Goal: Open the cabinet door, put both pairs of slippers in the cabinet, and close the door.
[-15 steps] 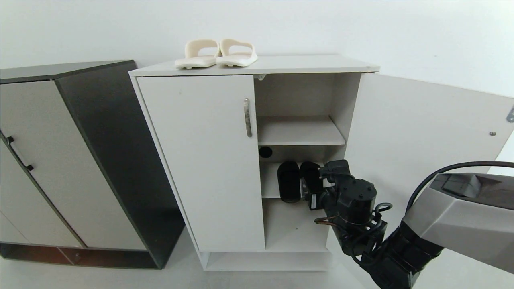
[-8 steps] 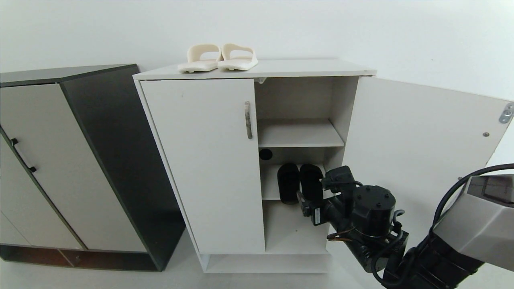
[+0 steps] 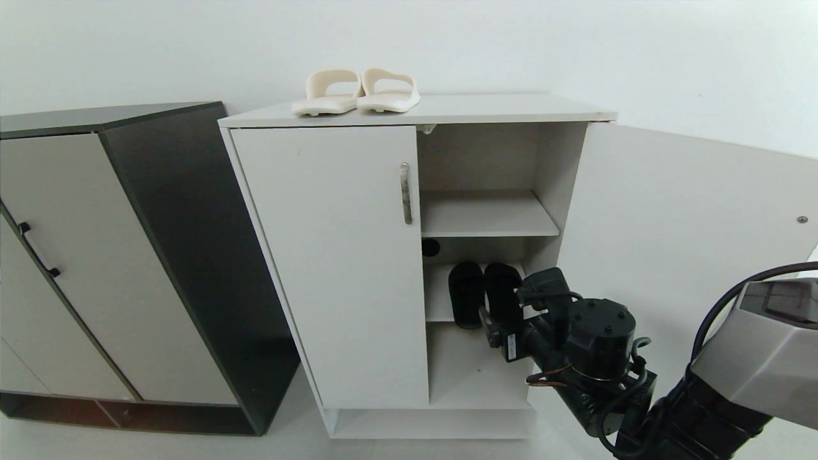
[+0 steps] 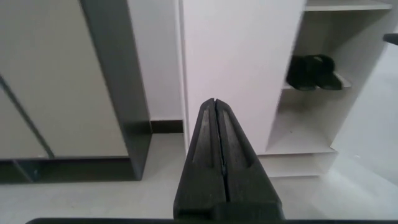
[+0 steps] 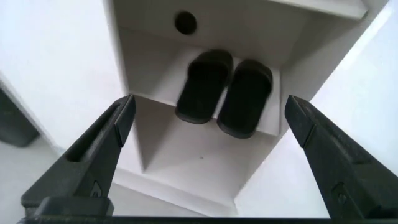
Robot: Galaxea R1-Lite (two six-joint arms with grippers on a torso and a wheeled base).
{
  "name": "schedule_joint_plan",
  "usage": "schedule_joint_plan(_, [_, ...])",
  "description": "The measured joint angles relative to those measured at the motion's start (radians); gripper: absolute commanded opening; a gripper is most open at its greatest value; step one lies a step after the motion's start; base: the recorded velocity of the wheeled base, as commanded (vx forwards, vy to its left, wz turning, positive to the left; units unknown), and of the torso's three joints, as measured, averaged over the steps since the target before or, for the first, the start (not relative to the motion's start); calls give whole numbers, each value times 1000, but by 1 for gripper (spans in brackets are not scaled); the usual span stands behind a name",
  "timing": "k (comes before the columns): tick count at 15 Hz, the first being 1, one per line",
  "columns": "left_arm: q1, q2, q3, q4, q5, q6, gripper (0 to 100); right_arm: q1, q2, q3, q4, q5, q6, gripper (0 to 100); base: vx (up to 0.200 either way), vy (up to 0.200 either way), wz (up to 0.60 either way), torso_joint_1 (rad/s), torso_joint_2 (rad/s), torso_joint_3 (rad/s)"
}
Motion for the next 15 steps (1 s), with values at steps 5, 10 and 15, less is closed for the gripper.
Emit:
schedule_joint_plan(5, [0,0,0,-1,1,0,0,2,0,8,-3,1,-1,100,0,200,0,1,0,4])
schedule_joint_plan(10, [0,0,0,-1,1,0,0,1,1,8,-5,1,0,100,0,200,0,1,2,2])
schedule_joint_plan(15, [0,0,0,0,1,-2,0,-15,7,7,-44,4,-16,100,0,40,0,0,0,0])
